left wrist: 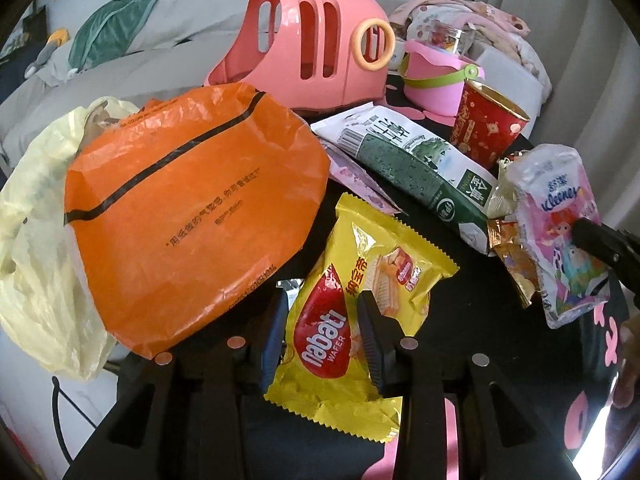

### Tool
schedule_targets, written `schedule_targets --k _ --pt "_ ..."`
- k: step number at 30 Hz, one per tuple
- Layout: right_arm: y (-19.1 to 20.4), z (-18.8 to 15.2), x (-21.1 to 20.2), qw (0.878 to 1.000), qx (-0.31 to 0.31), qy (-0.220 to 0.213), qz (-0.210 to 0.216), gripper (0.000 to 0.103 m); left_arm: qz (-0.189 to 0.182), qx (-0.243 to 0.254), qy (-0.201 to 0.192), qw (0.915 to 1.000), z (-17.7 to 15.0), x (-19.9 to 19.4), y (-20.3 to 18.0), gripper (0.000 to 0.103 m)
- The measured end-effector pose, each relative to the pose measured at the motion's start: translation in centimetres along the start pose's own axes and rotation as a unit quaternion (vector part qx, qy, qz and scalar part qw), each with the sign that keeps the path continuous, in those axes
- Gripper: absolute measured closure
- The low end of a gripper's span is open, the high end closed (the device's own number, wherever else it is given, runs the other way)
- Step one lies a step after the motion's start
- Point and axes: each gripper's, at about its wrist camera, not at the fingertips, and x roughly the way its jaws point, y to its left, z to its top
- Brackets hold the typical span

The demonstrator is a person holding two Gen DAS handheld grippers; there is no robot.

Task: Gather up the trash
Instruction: 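Grasp the yellow Nabati wafer wrapper with the left gripper while the right grasps the pink Kleenex pack, then carry both wrappers to the yellow trash bag and drop them in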

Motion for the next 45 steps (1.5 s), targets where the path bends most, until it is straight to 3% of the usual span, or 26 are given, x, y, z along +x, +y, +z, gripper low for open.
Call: schedule_targets --k 4,5,6,9,22,27,32,38,45 --pt "0.1 -0.4 -0.6 1.0 -0.002 -0.007 0.002 0.096 -0.017 -0.012 0.003 0.9998 -0.6 -0.6 0.1 0.07" --pt "0.2 -0.5 -0.7 1.0 -0.002 -0.007 0.003 0.096 -0.023 -0.017 0.002 0.9996 -0.8 -0.7 0.2 0.087" --pt "0.3 -0.6 -0.8 1.0 -0.003 -0.007 0.004 0.096 -0.032 -0.021 0.005 0.9992 -1.0 -0.8 0.3 0.095" --pt "0.4 -0.7 -1.0 1.0 -0.003 -0.008 0.007 0.096 -0.056 -0.04 0.0 0.9976 -1.8 -1.6 0.5 0.099" --pt "3.0 0.5 -3.7 0.999 -0.023 -0.04 0.019 0.096 -0.04 -0.064 -0.123 0.9896 -1.7 -11.9 2.3 0.1" --pt "5.9 3.4 -4.9 0.996 -0.044 -0.067 0.036 0.096 0.001 -0.058 -0.172 0.9834 -1.4 -16.9 4.1 0.1" --pt "10.6 6.4 -4.7 0.991 -0.084 -0.085 0.059 0.096 0.045 -0.09 -0.197 0.9753 -1.0 -20.3 8.6 0.1" --pt "16.8 10.7 -1.8 0.983 -0.13 -0.089 0.09 0.096 0.062 -0.152 -0.209 0.9641 -0.8 -21.3 15.1 0.1" --pt "20.9 14.7 5.4 0.978 -0.166 -0.052 0.115 0.096 0.075 -0.204 -0.176 0.96 0.8 -16.5 21.4 0.1"
